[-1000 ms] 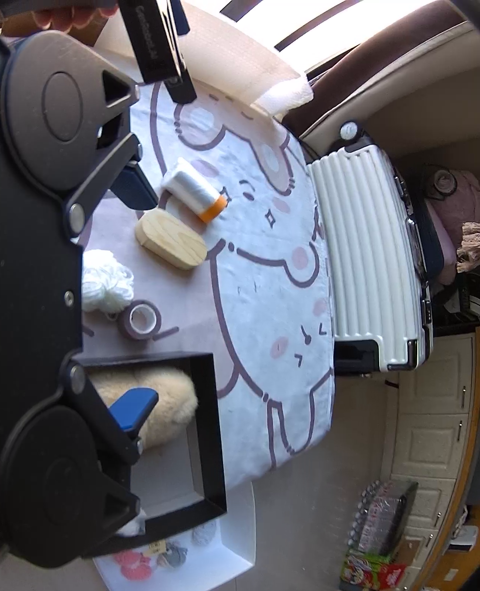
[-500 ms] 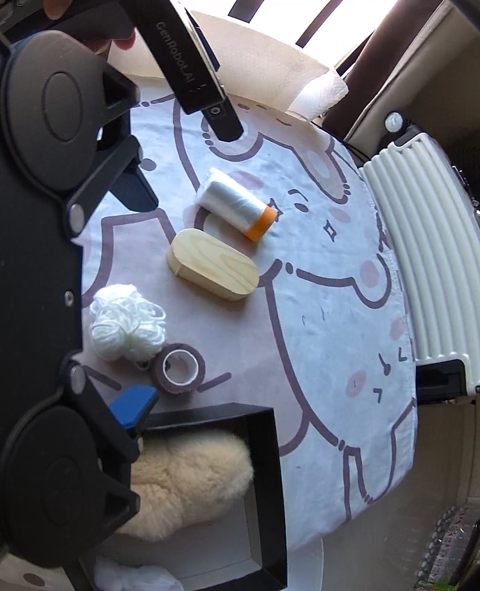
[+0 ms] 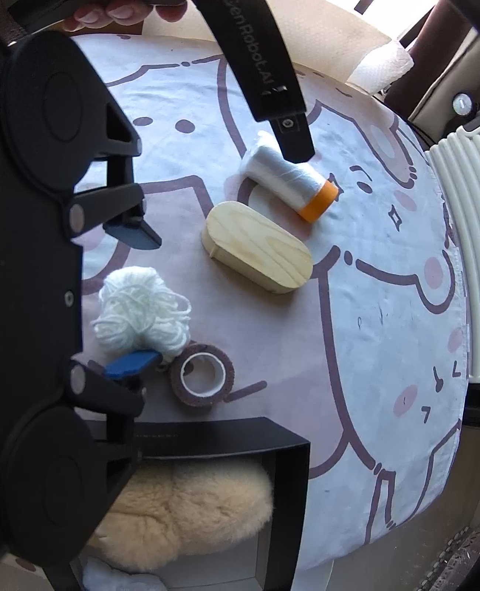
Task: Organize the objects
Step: 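Move the left tool over the wooden oval brush while the right tool moves over the white yarn ball, then close the left tool on the wooden brush while the right tool grips the white yarn ball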
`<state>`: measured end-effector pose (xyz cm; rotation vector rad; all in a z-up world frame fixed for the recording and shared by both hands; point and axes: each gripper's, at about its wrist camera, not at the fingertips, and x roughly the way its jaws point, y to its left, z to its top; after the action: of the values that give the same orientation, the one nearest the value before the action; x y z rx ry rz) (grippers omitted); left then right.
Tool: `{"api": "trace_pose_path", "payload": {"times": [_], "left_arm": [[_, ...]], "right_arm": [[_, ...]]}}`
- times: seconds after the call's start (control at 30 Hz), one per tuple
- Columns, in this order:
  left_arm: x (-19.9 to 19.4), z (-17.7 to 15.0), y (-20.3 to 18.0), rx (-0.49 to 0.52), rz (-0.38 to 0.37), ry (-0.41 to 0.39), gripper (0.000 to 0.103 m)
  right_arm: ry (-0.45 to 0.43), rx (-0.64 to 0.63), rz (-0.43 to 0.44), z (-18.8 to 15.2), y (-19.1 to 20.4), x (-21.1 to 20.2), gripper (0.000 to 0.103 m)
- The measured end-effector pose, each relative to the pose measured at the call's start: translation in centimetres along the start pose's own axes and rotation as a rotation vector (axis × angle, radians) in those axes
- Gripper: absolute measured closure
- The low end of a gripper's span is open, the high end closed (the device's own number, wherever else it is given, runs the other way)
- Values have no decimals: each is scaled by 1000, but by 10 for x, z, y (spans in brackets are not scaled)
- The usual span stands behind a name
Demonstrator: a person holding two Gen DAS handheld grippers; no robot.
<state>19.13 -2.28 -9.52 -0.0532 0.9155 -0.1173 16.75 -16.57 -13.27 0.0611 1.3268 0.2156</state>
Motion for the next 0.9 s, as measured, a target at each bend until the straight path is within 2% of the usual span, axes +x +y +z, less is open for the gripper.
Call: {"api": "trace_pose_path", "payload": {"times": [0.2,0.53,0.8,0.9], "left_arm": [[17,-1,-10,26,-19,49,44],[43,-7,-27,71,-34,115,44],[61,-11,-44,103,-47,169,45],[66,-12,-48,107,-56,191,49]], "right_arm": [[44,-51,-28,0,0,14,47],[42,-115,30,1,-1,9,58],[51,-186,79,-3,0,5,59],[55,-193,89,-4,-2,5,59]]}}
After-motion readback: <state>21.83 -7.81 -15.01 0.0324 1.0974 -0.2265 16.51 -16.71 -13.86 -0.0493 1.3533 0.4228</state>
